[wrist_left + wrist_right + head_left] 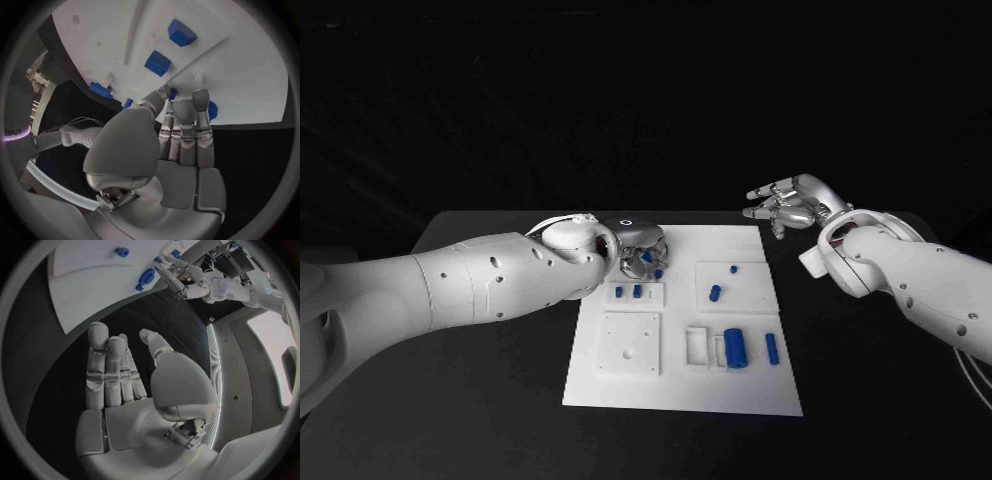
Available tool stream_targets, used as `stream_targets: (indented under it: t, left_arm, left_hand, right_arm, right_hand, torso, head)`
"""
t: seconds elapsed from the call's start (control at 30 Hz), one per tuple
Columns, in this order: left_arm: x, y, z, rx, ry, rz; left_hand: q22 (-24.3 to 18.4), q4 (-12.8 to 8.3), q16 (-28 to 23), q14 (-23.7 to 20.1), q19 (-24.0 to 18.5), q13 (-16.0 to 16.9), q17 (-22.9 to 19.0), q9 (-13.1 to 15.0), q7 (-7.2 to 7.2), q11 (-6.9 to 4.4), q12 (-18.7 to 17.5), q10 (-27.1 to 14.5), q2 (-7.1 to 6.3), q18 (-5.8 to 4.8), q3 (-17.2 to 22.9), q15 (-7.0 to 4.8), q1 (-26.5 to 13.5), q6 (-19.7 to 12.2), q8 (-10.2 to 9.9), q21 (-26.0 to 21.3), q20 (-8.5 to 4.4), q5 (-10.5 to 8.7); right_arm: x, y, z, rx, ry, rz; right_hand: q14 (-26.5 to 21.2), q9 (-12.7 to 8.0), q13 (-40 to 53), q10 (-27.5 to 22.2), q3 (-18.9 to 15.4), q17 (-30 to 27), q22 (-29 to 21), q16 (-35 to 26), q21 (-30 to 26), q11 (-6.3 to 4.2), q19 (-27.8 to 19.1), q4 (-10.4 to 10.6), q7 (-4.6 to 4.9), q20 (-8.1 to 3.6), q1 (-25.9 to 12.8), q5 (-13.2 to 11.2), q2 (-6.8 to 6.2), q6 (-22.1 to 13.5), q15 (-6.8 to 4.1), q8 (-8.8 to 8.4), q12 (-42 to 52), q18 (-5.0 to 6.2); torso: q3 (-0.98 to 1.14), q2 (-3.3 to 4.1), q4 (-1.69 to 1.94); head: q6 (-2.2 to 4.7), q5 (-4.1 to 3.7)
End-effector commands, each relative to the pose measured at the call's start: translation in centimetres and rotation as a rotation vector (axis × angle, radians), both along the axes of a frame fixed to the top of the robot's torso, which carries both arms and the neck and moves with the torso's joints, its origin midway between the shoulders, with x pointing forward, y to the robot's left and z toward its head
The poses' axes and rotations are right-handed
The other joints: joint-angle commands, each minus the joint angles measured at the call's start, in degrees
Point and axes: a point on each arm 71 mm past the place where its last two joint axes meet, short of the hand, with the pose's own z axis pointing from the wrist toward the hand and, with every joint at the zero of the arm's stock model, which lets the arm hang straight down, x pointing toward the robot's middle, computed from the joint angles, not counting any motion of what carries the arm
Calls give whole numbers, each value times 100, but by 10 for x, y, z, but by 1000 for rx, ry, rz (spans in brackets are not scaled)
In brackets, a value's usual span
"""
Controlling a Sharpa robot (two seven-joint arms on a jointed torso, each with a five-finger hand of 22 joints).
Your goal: Assemble the parts on the task board
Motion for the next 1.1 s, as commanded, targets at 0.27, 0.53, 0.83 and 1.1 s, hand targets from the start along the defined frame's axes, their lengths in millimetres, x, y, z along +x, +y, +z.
stream_targets:
  t: [0.27,0.53,0.83,1.1]
  left_arm:
    - [0,-2,-4,12,-9,-18]
    - [0,-4,-5,6,-12,-19]
    - [1,-6,-4,-7,-15,-20]
    - [1,-6,-5,-1,-7,-11]
  left_hand:
    - [110,29,87,0,-24,-7,-43,-9,54,-6,-10,70,23,74,116,26,-56,-1,-5,62,55,-4]
    - [110,81,127,0,-50,-7,-75,-9,53,-31,-10,116,71,73,185,7,-63,36,-4,103,53,-23]
    - [110,136,155,17,-63,-7,-94,-13,38,-63,-11,165,131,56,221,-26,-75,49,-7,130,37,-30]
    - [109,171,165,11,-88,-7,-119,-12,61,-69,-10,225,168,47,251,-15,-63,83,0,147,39,-52]
  right_arm:
    - [-1,2,2,6,-13,12]
    - [-1,3,2,6,-13,14]
    - [-1,4,2,7,-12,16]
    - [-1,4,2,7,-11,17]
  right_hand:
    - [-14,7,-13,25,38,-11,-5,13,-37,23,208,-12,10,34,-56,22,8,11,37,30,-44,219]
    - [-17,7,-19,31,49,-18,-13,13,-60,22,207,-14,8,35,-60,23,11,21,36,30,-51,223]
    - [-20,7,-19,39,62,-23,-14,13,-64,19,206,-21,6,35,-59,26,11,32,35,30,-52,222]
    - [-21,7,-19,40,64,-23,-14,13,-64,19,206,-21,6,35,-59,26,12,33,35,30,-52,222]
  torso:
    - [6,0,1]
    - [4,-5,3]
    - [2,-5,4]
    - [9,-2,1]
  head:
    - [-26,-25]
    - [-10,-43]
    - [-7,-57]
    - [-21,-56]
